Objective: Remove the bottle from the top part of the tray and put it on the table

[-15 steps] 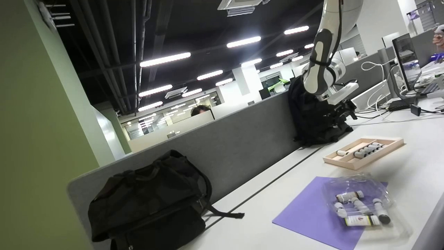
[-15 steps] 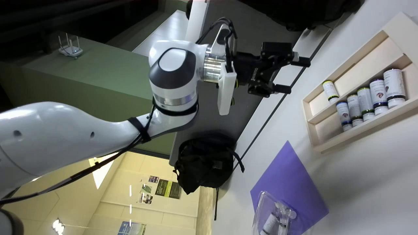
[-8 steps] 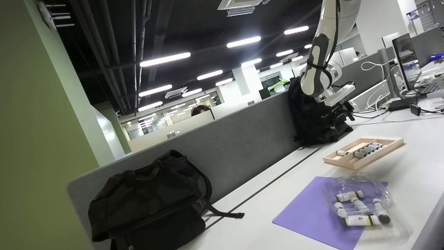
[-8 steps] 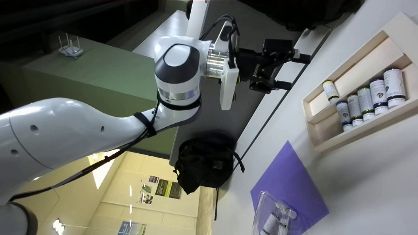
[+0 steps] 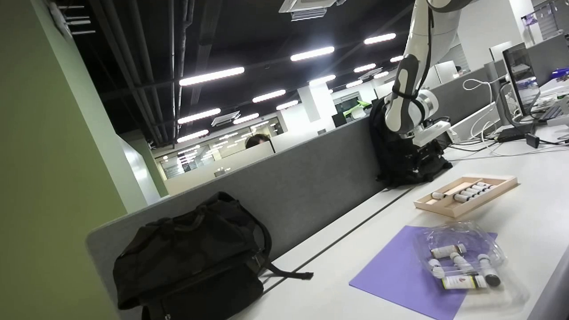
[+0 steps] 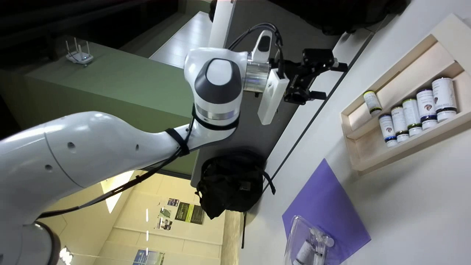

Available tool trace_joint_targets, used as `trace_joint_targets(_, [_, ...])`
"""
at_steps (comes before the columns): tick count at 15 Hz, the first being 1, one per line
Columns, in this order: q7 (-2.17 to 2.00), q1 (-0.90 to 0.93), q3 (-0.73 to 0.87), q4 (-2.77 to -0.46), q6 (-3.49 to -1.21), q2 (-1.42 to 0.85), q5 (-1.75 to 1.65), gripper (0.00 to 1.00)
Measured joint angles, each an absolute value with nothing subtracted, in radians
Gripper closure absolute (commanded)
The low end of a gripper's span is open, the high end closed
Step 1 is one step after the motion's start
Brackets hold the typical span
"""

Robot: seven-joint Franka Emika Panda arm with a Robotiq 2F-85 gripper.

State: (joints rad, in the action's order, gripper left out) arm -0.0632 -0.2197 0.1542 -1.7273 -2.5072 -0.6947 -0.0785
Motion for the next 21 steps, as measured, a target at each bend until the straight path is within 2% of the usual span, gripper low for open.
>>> trace_joint_targets(5, [0.110, -0.286, 0.054, -1.660, -2.452, -0.804, 0.057, 0.00])
trace_joint_targets(11, [0.164, -0.309, 0.048, -1.578, -2.414, -0.895, 0.076, 0.00])
trace_joint_targets(12, [0.166, -0.312, 0.048, -1.565, -2.413, -0.909, 0.076, 0.09])
trace_joint_targets(13, [0.168, -0.313, 0.048, -1.554, -2.412, -0.923, 0.076, 0.26])
trace_joint_targets(21, [0.154, -0.299, 0.061, -1.454, -2.311, -0.963, 0.075, 0.75])
